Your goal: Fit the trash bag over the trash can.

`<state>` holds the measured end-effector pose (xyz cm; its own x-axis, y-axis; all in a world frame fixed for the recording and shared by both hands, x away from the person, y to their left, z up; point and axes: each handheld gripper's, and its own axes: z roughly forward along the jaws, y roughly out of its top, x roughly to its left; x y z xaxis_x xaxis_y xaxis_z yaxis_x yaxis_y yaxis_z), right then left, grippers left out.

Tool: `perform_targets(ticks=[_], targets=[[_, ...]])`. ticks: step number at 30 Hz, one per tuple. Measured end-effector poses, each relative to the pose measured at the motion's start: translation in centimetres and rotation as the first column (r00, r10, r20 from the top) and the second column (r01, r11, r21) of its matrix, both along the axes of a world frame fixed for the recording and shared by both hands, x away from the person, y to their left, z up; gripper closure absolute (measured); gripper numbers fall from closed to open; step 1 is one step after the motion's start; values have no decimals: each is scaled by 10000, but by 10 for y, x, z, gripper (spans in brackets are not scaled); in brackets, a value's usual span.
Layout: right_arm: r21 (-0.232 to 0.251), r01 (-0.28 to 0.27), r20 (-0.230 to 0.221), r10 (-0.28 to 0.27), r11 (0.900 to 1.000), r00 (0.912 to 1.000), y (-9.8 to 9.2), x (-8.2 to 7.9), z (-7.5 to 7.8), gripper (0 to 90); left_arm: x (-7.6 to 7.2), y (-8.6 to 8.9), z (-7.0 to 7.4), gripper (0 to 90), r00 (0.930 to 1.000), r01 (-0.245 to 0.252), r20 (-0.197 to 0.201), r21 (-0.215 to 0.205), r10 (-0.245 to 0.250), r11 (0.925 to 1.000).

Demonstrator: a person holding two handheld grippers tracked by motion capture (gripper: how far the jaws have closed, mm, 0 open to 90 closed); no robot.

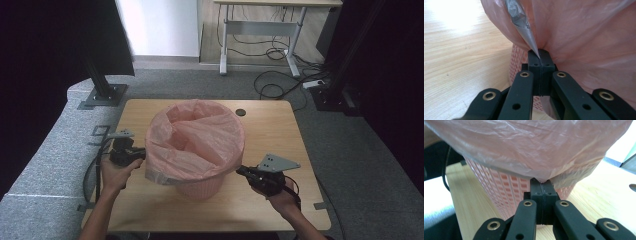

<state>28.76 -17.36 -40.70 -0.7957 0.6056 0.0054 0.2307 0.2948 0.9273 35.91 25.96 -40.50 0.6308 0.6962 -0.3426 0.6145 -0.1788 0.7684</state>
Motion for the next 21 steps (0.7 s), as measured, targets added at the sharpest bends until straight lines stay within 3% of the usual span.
perform_targets(ticks=[21], targets=[[-732,-906,-837,844,9932,9929,-2,7,-36,900,-2,8,-9,900,10000,-2,-83,-147,1,9999]])
